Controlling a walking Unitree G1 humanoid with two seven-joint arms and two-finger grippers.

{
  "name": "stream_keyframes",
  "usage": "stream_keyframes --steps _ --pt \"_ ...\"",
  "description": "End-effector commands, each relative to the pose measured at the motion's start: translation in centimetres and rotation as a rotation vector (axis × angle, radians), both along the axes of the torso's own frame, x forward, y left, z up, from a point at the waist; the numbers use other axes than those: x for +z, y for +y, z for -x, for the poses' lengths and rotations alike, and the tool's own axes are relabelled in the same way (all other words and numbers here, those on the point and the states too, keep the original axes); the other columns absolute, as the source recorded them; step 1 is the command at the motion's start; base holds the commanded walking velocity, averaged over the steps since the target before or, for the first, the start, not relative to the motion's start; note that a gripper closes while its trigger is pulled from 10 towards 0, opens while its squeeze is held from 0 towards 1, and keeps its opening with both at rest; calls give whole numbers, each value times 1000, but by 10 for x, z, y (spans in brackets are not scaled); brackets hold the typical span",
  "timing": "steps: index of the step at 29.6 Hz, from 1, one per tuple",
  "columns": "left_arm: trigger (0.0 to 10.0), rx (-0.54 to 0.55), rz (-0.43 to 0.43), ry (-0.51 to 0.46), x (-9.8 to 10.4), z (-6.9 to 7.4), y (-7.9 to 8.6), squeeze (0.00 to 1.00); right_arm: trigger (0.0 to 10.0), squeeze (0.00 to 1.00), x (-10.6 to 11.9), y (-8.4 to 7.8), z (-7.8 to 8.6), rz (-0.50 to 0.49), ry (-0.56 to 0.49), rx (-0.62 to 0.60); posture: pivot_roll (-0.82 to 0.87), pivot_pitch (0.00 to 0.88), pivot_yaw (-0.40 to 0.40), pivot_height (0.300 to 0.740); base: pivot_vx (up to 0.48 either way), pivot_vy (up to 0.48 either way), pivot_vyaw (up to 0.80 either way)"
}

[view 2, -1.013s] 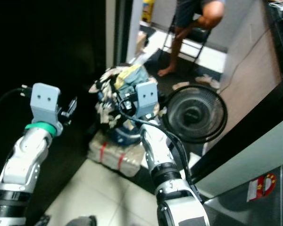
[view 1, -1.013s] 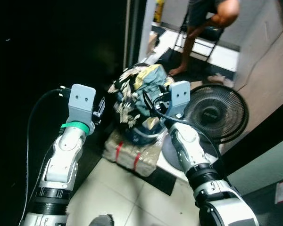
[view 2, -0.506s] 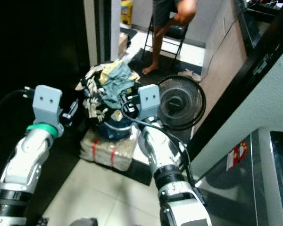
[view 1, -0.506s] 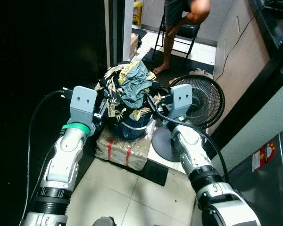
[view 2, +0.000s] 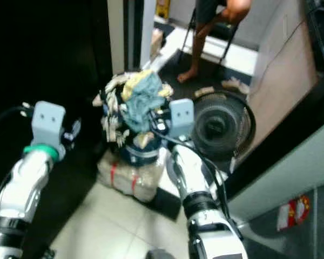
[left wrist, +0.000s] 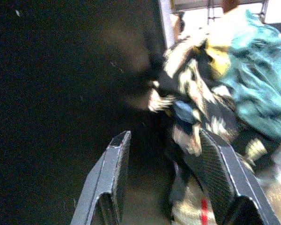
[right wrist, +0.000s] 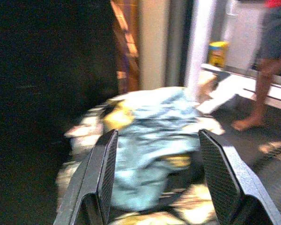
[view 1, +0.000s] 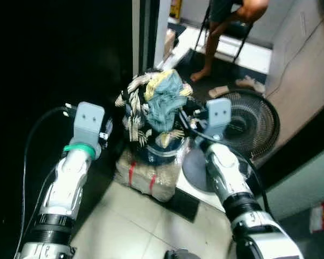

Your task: Clothes washing

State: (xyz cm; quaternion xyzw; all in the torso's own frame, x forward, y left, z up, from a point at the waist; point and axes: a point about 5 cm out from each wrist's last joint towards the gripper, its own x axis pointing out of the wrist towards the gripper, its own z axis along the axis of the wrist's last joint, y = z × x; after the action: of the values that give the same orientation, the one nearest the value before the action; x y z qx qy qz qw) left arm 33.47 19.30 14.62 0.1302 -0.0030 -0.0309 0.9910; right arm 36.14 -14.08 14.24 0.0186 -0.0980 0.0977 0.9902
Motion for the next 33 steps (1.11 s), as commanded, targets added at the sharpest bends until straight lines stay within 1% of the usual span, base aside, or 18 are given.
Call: stream_keyframes --steps 1,3,8,10,13,16,18,19,21,23,28,33 --pt "10000 62 9 10 -4 -1 21 0 10000 0 -7 -12 2 -27 29 -58 36 0 11 740 431 0 0" --pt "10000 69 6 10 -4 -3 23 0 10000 0 -10 -22 4 -32 38 -94 30 0 14 740 431 0 0" --pt "10000 71 1 8 -4 -4 23 0 10000 0 -10 -25 3 -37 40 -112 25 0 11 740 430 0 0" --pt "10000 71 2 5 -5 -5 22 0 10000 0 -8 -20 2 -31 39 -96 28 0 5 740 424 0 0" --pt "10000 71 2 2 -5 -5 22 0 10000 0 -7 -17 1 -30 38 -86 29 0 1 740 424 0 0" --pt "10000 73 4 -8 -7 -5 22 0 10000 0 -6 -3 -1 -4 34 -30 39 0 -15 740 418 0 0" --pt "10000 73 4 -8 -7 -5 22 0 10000 0 -6 -3 -1 -4 34 -30 39 0 -15 740 398 0 0" --pt "10000 72 3 -11 -8 -5 21 0 10000 0 -6 2 0 11 33 -9 43 0 -18 740 330 0 0" --pt "10000 70 1 -12 -9 -4 19 0 10000 0 -8 8 0 21 37 13 49 0 -21 740 0 0 0" --pt "10000 70 1 -12 -9 -4 19 0 10000 0 -8 8 0 21 37 13 49 0 -21 740 0 0 0" --pt "10000 32 -11 -13 -11 -1 9 0 10000 0 -7 13 0 22 37 31 54 0 -26 740 0 0 0" --pt "10000 17 -16 -16 -12 -1 7 0 10000 0 -6 14 -1 28 33 39 53 0 -27 740 0 0 0"
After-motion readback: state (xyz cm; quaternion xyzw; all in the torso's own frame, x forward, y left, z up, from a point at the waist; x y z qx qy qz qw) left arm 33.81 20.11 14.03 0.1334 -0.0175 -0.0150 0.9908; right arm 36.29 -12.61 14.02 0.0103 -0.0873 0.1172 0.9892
